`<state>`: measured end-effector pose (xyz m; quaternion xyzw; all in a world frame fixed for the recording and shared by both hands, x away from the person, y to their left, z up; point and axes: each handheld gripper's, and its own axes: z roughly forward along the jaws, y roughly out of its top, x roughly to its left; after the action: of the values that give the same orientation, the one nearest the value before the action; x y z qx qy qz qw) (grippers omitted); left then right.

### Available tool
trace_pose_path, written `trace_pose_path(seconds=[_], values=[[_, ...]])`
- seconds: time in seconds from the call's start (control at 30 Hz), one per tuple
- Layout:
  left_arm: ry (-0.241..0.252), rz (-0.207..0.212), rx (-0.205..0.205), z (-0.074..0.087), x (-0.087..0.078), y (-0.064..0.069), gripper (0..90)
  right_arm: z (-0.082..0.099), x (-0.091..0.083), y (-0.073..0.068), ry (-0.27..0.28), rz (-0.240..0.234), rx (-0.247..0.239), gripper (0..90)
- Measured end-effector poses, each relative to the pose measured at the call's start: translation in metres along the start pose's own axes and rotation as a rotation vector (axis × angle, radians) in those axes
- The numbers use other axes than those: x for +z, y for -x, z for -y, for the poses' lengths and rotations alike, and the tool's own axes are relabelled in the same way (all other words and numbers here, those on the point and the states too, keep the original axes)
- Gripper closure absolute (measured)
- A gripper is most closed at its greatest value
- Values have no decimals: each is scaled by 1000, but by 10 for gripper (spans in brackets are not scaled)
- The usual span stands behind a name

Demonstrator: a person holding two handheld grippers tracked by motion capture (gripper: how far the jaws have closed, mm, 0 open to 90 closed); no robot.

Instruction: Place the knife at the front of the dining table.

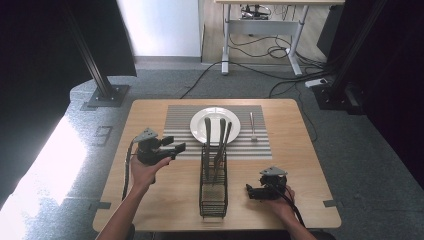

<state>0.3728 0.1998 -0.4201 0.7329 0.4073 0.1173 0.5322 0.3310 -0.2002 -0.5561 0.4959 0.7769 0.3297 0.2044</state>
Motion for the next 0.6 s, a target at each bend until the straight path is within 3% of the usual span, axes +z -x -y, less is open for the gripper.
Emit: trace_pose_path(seconds=[0.6], values=[[-21,24,-2,-17,21,5,347,0,0,0,1,-1,-2,5]])
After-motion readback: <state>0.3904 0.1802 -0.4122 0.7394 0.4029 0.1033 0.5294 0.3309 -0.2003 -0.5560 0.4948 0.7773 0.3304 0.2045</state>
